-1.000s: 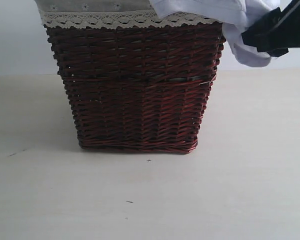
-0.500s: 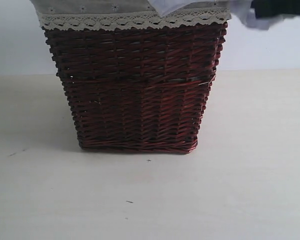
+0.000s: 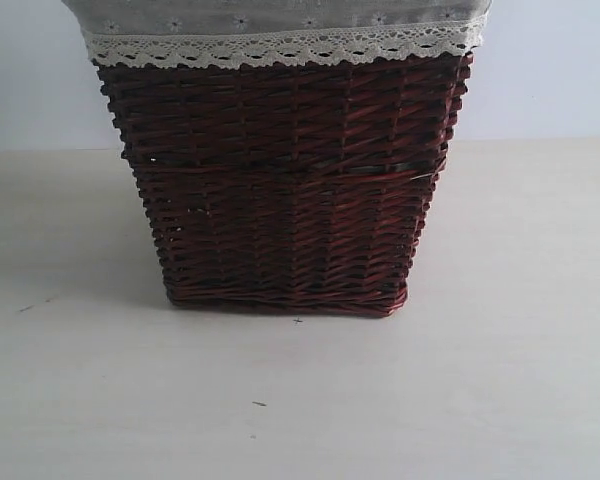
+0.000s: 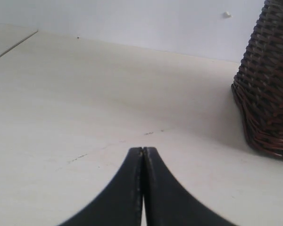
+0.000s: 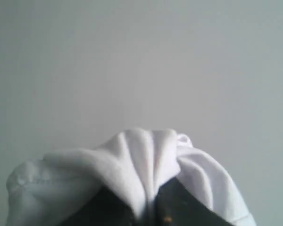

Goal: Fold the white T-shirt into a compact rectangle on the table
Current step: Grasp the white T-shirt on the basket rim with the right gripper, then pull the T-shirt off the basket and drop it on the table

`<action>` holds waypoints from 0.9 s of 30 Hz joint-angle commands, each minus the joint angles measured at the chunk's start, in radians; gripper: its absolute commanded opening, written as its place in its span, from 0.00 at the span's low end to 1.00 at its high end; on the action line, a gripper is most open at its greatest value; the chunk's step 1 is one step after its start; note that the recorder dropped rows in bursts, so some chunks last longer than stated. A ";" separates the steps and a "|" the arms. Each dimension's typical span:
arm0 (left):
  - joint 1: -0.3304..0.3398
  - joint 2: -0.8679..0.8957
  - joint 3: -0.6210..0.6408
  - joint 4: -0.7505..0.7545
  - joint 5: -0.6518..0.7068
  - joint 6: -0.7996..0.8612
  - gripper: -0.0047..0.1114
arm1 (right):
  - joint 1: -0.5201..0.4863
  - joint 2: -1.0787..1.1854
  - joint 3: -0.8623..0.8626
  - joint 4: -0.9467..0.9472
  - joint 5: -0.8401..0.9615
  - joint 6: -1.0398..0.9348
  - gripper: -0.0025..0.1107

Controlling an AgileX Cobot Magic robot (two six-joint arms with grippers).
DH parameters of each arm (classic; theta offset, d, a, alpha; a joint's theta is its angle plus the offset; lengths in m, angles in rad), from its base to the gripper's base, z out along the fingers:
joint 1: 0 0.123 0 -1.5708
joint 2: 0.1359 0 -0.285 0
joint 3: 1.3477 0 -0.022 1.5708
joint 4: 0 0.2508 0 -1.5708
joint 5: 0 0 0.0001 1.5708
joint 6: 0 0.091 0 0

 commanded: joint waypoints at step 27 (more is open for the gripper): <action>-0.005 -0.005 0.000 0.005 -0.007 -0.005 0.04 | 0.001 -0.019 -0.481 -1.175 0.540 0.550 0.02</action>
